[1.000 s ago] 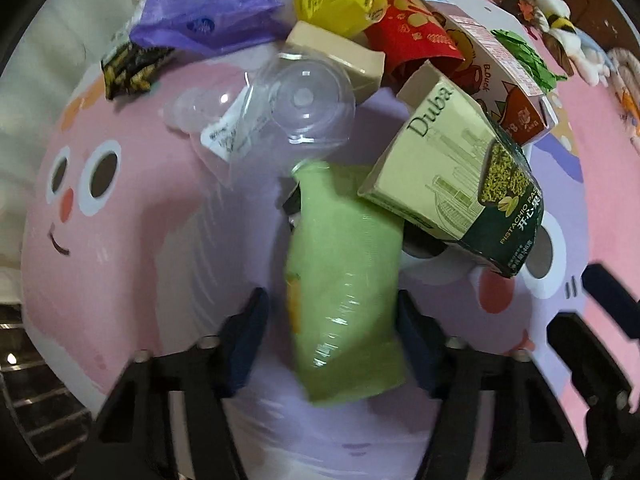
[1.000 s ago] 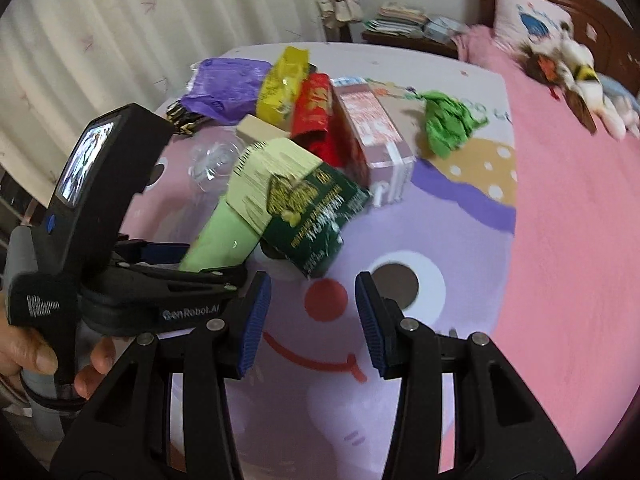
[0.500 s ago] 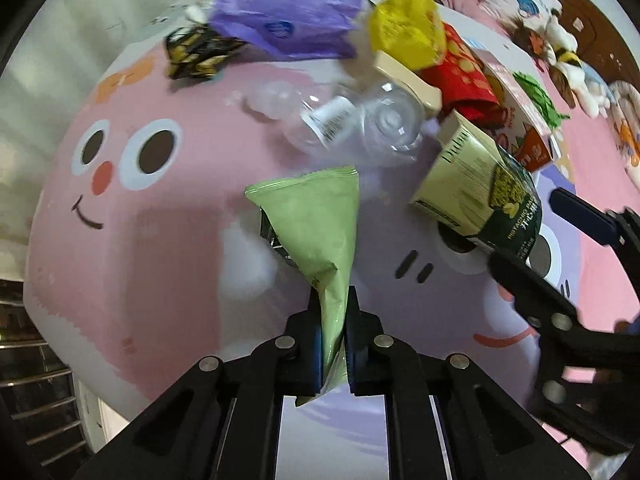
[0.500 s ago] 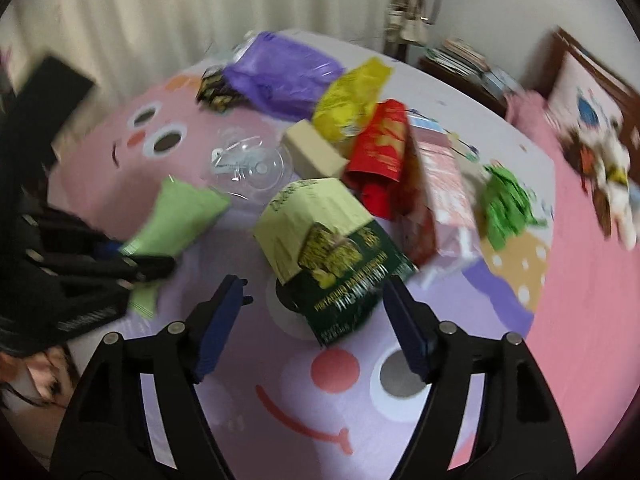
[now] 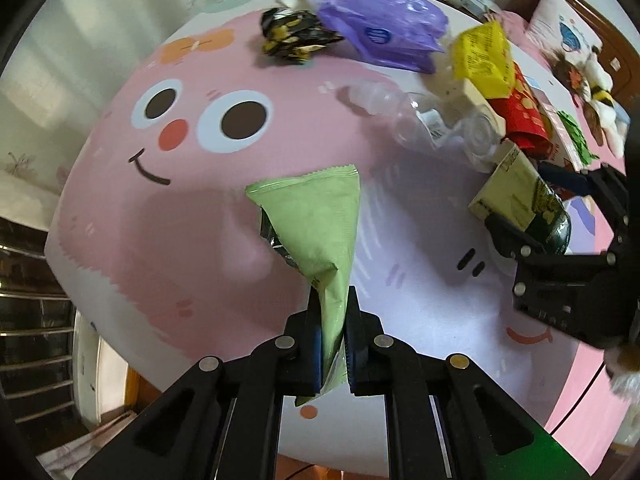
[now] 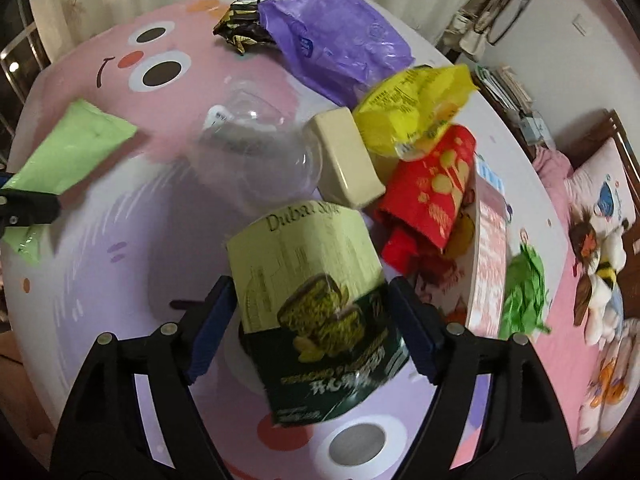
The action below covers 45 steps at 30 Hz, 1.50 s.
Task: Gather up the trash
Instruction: 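Grasp the Dubai Style pistachio box with the right tool while the left tool grasps the green packet, then carry both items over the bin and open both tools to drop them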
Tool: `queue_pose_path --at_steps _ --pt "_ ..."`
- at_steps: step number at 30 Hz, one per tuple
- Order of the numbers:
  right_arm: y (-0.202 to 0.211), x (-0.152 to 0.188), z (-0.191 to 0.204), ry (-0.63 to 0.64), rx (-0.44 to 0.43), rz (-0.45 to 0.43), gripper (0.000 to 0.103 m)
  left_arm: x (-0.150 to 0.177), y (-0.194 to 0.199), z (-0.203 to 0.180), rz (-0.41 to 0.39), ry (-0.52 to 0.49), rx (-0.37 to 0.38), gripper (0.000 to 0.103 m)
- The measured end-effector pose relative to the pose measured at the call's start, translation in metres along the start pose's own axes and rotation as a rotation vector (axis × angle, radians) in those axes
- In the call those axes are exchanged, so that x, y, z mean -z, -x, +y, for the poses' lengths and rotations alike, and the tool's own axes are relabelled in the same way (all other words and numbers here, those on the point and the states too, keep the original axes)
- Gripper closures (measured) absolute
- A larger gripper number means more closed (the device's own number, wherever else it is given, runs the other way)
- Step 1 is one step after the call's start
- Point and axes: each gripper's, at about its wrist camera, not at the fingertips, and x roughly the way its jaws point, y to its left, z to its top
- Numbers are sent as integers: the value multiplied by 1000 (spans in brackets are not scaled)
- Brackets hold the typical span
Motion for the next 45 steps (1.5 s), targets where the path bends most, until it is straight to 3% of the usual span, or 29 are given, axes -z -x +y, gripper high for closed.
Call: queue_pose_path --at_steps 4,7,11,16,20,29,35,45 --pt "-9 -13 1 42 -1 39 29 -2 -2 3 0 17 2 95" --pt "-11 -18 1 60 9 53 36 -3 -5 -2 -1 22 6 95" --pt "-5 -22 -5 34 -3 39 49 -6 -6 -10 -10 19 15 95" --pt "3 -15 -17 -16 -22 33 53 -3 5 2 -23 -5 27 95" --pt "15 -9 -27 -104 -67 23 53 9 24 24 -36 -30 36 95" --pt "60 11 -24 -347 -187 -35 53 16 46 29 -61 -93 50 95" --pt "91 29 -1 -509 -249 -87 53 25 65 44 -89 -175 54 95" --pt "134 34 62 -717 -262 -159 53 54 101 101 -152 -308 88 95"
